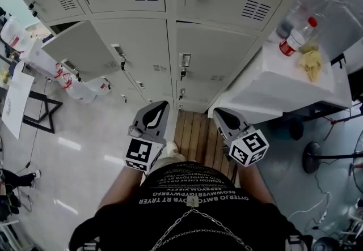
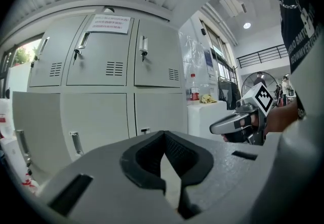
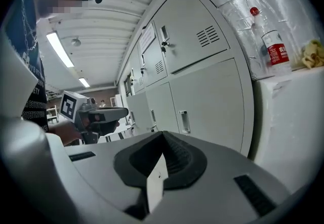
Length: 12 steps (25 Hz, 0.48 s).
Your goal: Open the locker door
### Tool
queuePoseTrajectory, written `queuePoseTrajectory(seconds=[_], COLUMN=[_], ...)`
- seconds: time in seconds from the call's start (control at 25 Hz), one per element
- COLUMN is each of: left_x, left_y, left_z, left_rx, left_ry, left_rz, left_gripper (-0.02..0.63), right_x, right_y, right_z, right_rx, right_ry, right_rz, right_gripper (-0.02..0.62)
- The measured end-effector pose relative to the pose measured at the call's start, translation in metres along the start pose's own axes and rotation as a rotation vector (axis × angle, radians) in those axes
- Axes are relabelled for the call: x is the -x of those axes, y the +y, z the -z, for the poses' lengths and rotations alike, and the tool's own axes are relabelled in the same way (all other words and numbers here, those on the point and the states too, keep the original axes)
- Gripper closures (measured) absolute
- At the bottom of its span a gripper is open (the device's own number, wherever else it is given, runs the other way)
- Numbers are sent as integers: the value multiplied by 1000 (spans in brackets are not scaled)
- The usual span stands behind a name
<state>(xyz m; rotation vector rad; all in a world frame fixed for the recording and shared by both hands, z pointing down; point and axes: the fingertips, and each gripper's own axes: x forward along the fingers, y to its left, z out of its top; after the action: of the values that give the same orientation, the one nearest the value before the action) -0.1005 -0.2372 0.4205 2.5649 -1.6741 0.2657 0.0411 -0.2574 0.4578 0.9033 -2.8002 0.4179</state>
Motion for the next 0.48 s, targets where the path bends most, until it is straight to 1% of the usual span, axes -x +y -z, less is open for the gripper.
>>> queuePoseTrajectory(seconds=[0.12, 0.28, 0.48], left_x=[-14, -28, -42], left_y=[18, 41, 71], left_z=[-1, -12, -11], left_rx=[-7, -21, -29], left_ry=[-5, -24, -22], left_rz=[25, 53, 80], left_gripper=[607, 607, 607], right_x=[-19, -47, -84], right_y=[-9, -17, -22], right_z=[-8, -20, -34], right_rx=[1, 8, 34], right_ry=[-2, -5, -11], right_rz=[24, 46, 65], right_gripper=[600, 600, 600])
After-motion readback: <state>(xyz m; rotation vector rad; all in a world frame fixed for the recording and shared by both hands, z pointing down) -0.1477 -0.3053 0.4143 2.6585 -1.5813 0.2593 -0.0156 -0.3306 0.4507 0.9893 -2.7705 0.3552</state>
